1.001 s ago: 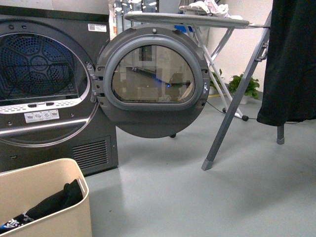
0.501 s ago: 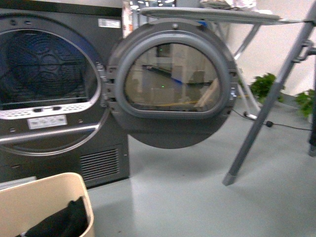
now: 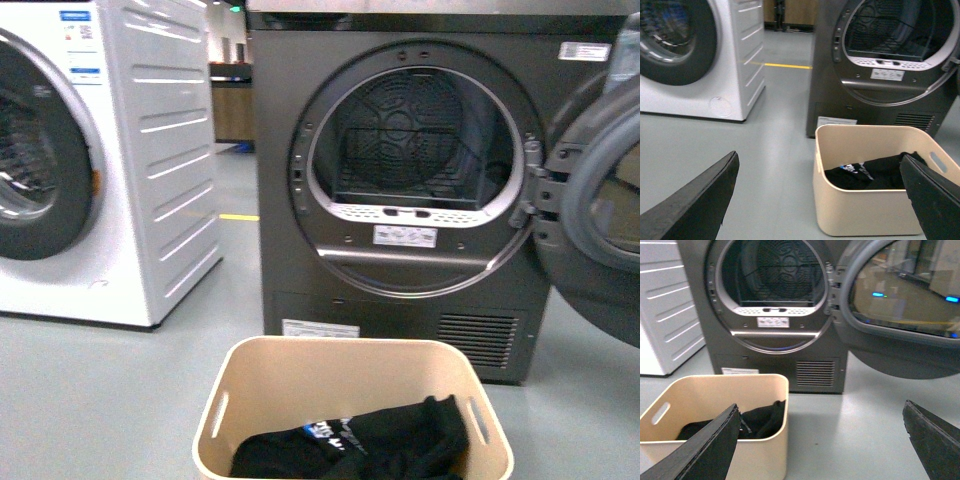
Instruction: Move hamper under clothes hanger
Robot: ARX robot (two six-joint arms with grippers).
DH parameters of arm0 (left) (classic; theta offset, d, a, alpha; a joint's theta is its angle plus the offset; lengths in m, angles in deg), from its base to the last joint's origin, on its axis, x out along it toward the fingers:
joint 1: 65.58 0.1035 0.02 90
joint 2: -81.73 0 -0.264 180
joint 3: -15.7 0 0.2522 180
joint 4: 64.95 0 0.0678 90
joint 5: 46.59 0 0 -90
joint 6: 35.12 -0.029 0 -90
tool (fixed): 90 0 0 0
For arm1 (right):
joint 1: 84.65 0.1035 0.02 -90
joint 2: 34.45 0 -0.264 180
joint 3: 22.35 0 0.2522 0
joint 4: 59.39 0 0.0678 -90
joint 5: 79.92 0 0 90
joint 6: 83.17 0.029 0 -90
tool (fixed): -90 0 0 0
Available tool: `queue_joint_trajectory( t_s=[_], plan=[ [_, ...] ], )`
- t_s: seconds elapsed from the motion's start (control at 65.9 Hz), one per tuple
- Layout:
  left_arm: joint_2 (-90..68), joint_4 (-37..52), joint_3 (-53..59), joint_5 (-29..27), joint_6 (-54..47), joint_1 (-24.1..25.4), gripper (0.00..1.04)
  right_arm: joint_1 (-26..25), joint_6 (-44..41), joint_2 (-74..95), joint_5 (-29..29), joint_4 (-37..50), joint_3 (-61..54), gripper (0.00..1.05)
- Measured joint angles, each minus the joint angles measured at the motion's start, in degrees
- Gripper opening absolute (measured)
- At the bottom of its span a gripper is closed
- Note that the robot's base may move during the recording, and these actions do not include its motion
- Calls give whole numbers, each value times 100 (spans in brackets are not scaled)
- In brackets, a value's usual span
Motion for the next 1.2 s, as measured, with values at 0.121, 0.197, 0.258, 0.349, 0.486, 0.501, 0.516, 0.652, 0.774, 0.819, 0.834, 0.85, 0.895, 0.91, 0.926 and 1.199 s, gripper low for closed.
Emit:
queue_joint_trajectory(
  t_s=[0.121, 0.197, 0.258, 0.349, 0.486, 0.501, 0.516, 0.652, 0.774, 0.819, 0.834, 0.85, 0.895, 0.91, 0.926, 1.199],
  plan=[
    [7, 0, 0, -15, 0, 7, 98, 9, 0, 2, 28, 0, 0, 97],
    [7, 0, 0, 0, 0, 4, 98, 9, -2, 0, -2, 0, 0, 97],
    [7, 0, 0, 2, 0, 4, 98, 4, 0, 0, -2, 0, 0, 97],
    [9, 0, 0, 4, 0, 4, 98, 7, 0, 0, -2, 0, 0, 97],
    [7, 0, 0, 0, 0, 4, 98, 7, -2, 0, -2, 0, 0, 97],
    [7, 0, 0, 2, 0, 4, 98, 7, 0, 0, 0, 0, 0, 97],
    [7, 0, 0, 2, 0, 4, 98, 7, 0, 0, 0, 0, 0, 97],
    [7, 0, 0, 2, 0, 4, 98, 7, 0, 0, 0, 0, 0, 97],
    [-4, 0, 0, 0, 0, 4, 98, 7, 0, 0, 2, 2, 0, 97],
    [-4, 0, 0, 4, 0, 4, 98, 7, 0, 2, -4, 2, 0, 97],
    [-13, -9, -4, 15, 22, 4, 98, 7, 0, 2, -4, 2, 0, 97],
    [-153, -361, -125, 129, 203, 2, 98, 7, 0, 2, -4, 2, 0, 97],
    [-925, -1611, -640, 101, 763, -74, 98, -87, 179, 129, 356, -293, 116, 97],
    [-1123, -1886, -750, 155, 868, -70, 98, -140, 267, 247, 535, -468, 190, 97],
    [-1307, -2094, -835, 258, 1023, -39, 98, -166, 315, 328, 612, -527, 227, 97],
    [-4061, -925, -1906, 1307, 1143, 1196, 98, -474, 531, 2896, 1161, 697, 1294, 97]
  ],
)
